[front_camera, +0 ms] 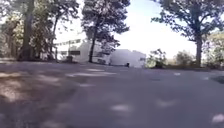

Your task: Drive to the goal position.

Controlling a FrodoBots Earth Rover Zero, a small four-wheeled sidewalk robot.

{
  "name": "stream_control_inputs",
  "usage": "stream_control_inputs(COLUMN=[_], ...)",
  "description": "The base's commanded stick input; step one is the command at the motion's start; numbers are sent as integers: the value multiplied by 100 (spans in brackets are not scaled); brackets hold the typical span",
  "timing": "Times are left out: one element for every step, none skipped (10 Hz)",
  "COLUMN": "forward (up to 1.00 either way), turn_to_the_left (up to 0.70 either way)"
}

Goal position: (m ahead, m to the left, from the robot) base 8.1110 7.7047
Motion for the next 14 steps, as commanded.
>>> stream_control_inputs(forward=[70,70,70,70,70,70,70,70,70,70,70,70,70,70], turn_to_the_left=[0,0,0,0,0,0,0,0,0,0,0,0,0,0])
